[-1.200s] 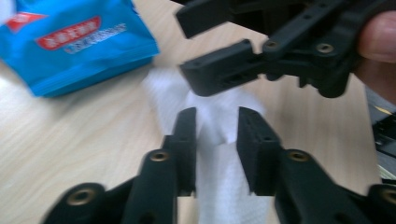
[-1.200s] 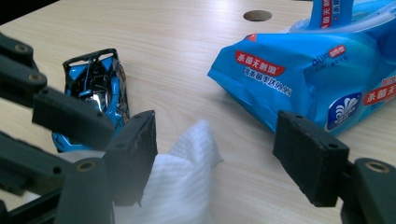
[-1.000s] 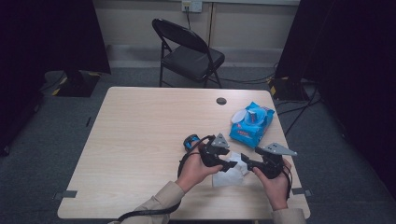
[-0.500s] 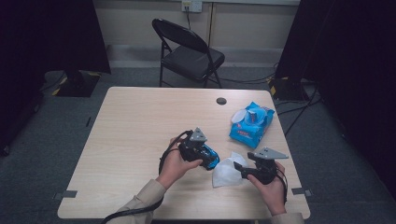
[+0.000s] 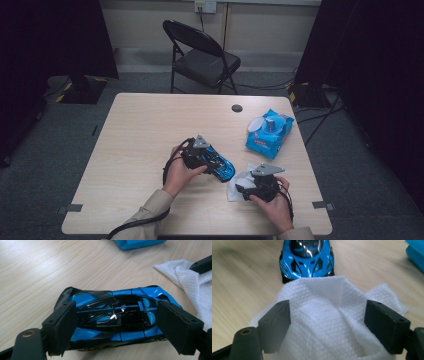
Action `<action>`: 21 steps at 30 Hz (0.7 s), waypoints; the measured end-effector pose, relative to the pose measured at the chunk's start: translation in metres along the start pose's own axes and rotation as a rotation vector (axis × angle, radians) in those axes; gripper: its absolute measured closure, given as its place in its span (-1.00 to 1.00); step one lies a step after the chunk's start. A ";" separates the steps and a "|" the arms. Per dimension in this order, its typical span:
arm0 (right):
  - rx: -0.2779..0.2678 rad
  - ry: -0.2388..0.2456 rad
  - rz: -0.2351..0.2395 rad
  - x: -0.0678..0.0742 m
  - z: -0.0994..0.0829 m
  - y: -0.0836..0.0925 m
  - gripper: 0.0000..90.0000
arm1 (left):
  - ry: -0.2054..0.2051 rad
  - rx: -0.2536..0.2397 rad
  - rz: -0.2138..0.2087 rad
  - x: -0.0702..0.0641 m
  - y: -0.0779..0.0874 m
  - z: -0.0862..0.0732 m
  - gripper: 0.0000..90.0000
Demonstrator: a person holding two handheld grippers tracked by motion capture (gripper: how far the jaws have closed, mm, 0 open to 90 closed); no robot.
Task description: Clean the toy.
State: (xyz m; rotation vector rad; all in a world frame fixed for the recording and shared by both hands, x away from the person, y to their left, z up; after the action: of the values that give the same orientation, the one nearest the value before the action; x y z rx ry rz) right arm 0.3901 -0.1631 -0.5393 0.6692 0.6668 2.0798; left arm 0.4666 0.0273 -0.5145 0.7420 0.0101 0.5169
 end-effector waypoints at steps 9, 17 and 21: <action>-0.005 -0.005 -0.024 0.000 -0.005 -0.003 -0.49 | -0.038 0.001 0.013 -0.002 -0.005 -0.001 -0.66; -0.005 -0.003 -0.021 -0.001 -0.005 -0.004 -0.49 | -0.026 0.026 0.019 -0.004 -0.006 -0.008 -0.70; -0.007 -0.007 -0.026 0.000 -0.005 -0.004 -0.48 | -0.014 0.030 0.030 -0.006 -0.010 -0.006 -0.85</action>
State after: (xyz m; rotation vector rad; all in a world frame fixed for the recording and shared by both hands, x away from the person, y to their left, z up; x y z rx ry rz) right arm 0.3891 -0.1625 -0.5454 0.6601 0.6609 2.0542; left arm 0.4644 0.0225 -0.5265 0.7761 -0.0066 0.5415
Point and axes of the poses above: each handheld gripper's, and its own axes: y roughly backward along the jaws, z roughly out of its top, x roughly to its left, the point moved 6 cm from there along -y, roughly forward along the jaws, and after that the axes turned 15 degrees about -y, right-handed, at the moved point
